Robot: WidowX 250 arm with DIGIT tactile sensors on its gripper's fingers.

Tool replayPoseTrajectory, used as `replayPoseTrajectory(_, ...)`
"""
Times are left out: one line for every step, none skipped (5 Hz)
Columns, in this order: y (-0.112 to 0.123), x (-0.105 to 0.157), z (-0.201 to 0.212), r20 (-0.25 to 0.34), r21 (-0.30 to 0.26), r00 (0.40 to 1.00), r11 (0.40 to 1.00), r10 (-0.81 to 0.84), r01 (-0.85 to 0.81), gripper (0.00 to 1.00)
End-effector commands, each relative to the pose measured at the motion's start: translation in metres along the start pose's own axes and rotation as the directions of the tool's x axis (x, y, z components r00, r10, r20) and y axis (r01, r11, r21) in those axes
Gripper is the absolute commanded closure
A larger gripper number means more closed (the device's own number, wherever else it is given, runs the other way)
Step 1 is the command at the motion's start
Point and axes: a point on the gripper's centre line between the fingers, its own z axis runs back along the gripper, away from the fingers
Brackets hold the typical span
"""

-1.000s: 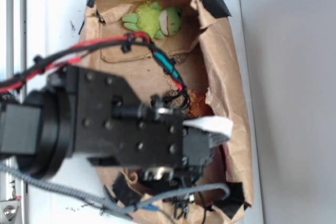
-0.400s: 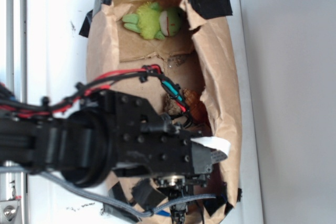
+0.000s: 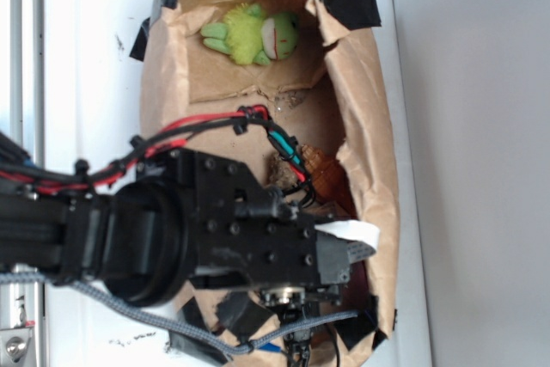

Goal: Grab the plastic pickle.

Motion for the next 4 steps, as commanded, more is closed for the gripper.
replayPoseTrajectory(0.01, 0.0, 0.063, 0.118, -0.148, 0.985, 0.984, 0.122, -0.104, 1.0)
replayPoseTrajectory(0.044, 0.005, 0.111, 0.124, -0.188, 0.964, 0.96, 0.234, -0.209, 1.0)
replayPoseTrajectory(0.07, 0.008, 0.139, 0.115, -0.142, 0.938, 0.94, 0.326, -0.309, 1.0)
replayPoseTrajectory(0.085, 0.028, 0.164, 0.12, -0.042, 0.896, 0.904, 0.427, -0.425, 1.0)
